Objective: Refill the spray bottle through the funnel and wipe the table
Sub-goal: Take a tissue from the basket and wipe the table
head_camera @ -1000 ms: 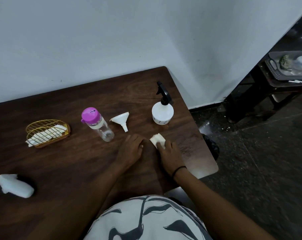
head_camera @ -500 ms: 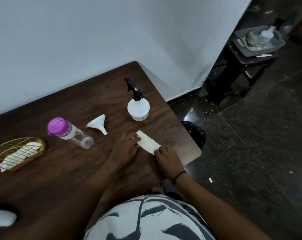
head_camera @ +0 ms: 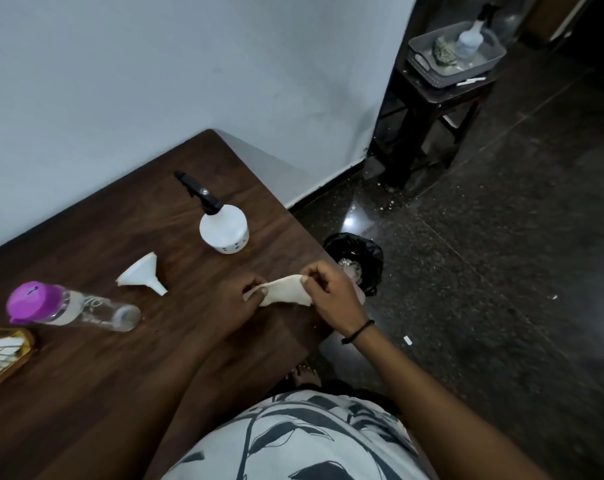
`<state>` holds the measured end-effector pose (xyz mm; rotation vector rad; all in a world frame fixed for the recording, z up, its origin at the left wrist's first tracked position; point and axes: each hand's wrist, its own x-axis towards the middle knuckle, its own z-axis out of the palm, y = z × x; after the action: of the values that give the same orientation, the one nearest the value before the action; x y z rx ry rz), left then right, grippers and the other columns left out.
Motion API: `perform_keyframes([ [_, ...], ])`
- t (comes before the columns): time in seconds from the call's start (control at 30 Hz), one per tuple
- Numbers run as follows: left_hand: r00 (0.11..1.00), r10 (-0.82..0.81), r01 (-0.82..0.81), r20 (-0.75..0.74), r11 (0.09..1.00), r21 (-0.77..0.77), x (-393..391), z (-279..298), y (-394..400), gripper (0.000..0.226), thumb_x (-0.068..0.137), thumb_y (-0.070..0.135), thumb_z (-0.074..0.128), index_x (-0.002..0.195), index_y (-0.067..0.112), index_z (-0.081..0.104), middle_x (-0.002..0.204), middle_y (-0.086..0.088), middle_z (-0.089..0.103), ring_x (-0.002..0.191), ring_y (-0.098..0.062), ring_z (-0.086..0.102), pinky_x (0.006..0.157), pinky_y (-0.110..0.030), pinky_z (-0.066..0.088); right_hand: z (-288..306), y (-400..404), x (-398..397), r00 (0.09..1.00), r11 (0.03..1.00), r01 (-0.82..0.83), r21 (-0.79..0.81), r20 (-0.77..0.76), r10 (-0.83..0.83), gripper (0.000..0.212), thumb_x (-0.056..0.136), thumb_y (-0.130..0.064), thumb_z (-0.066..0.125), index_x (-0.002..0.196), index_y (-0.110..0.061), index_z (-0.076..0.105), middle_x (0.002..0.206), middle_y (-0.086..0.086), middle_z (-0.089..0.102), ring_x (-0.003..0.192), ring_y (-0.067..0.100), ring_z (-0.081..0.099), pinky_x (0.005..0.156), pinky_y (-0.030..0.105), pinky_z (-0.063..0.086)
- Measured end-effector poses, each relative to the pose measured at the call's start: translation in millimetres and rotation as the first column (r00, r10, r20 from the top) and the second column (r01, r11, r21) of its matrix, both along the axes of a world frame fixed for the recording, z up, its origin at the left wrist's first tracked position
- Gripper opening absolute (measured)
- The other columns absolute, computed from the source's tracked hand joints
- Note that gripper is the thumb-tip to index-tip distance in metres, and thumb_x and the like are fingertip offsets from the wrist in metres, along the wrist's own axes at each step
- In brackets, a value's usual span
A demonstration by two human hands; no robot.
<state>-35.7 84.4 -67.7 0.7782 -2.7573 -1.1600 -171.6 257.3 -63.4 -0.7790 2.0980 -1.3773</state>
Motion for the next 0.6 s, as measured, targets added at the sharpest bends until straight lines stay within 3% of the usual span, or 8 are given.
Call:
perform_keyframes([
  [0.07,1.000,0.015,-0.013,-0.017,0.996,0.093,-19.1,5.6,7.7,0.008,0.092,0.012,0.065,0.095,0.015,0.073,0.087,-0.002,0.072,0.077,-0.011,0.063,0.067,-0.013,0.044,-0.5,11.4,-9.8,0.998,0.999,0.053,-0.006,0.027,-0.053,0.014,0.089,-0.027,0.069,0.101,-0.019,0.066,0.088,-0.011,0.065,0.079,0.005,0.062,0.070,0.024,0.051],
  [0.13,0.999,0.018,-0.012,-0.035,0.985,0.171,-37.0,9.2,15.9,0.009,0.092,0.012,0.065,0.092,0.016,0.073,0.085,-0.003,0.072,0.077,-0.017,0.065,0.066,-0.026,0.048,-3.4,21.4,-19.0,0.996,0.996,0.086,0.013,0.013,-0.086,0.018,0.087,-0.022,0.071,0.105,-0.018,0.067,0.091,-0.014,0.065,0.081,0.002,0.061,0.072,0.025,0.053],
  [0.3,0.999,-0.013,0.022,-0.038,0.969,0.248,-81.2,6.8,31.7,0.009,0.093,0.016,0.065,0.095,0.020,0.073,0.089,0.006,0.072,0.079,-0.006,0.064,0.063,-0.013,0.046,-0.4,44.8,-56.0,0.958,0.959,0.285,0.008,-0.037,-0.285,0.015,0.089,-0.009,0.066,0.102,-0.016,0.068,0.093,-0.013,0.065,0.083,-0.003,0.059,0.072,0.017,0.047],
  [0.47,0.998,0.032,-0.021,-0.046,0.974,0.224,-129.7,6.6,37.3,0.026,0.093,0.009,0.063,0.119,0.007,0.065,0.106,-0.003,0.068,0.093,-0.011,0.063,0.073,-0.001,0.044,21.1,50.3,-98.5,0.916,0.943,0.332,0.009,-0.241,-0.320,0.012,0.088,-0.008,0.065,0.097,-0.013,0.072,0.089,-0.009,0.067,0.076,-0.002,0.057,0.070,0.001,0.038],
  [0.53,0.998,0.049,-0.038,-0.042,0.973,0.226,-141.7,6.5,35.6,0.028,0.094,0.009,0.061,0.122,0.008,0.062,0.109,-0.004,0.067,0.097,-0.011,0.062,0.075,-0.004,0.044,26.1,45.9,-116.8,0.900,0.944,0.329,0.026,-0.310,-0.305,0.008,0.088,-0.007,0.066,0.093,-0.008,0.071,0.090,-0.003,0.069,0.082,0.006,0.059,0.072,0.004,0.038],
  [0.6,0.999,0.044,-0.036,-0.026,0.971,0.234,-151.6,4.7,33.4,0.026,0.095,0.011,0.060,0.121,0.010,0.062,0.108,-0.003,0.067,0.096,-0.011,0.062,0.078,-0.010,0.045,24.9,40.4,-136.2,0.901,0.947,0.310,0.084,-0.343,-0.265,0.004,0.089,-0.007,0.066,0.089,-0.006,0.069,0.088,0.004,0.070,0.081,0.015,0.061,0.073,0.018,0.045],
])
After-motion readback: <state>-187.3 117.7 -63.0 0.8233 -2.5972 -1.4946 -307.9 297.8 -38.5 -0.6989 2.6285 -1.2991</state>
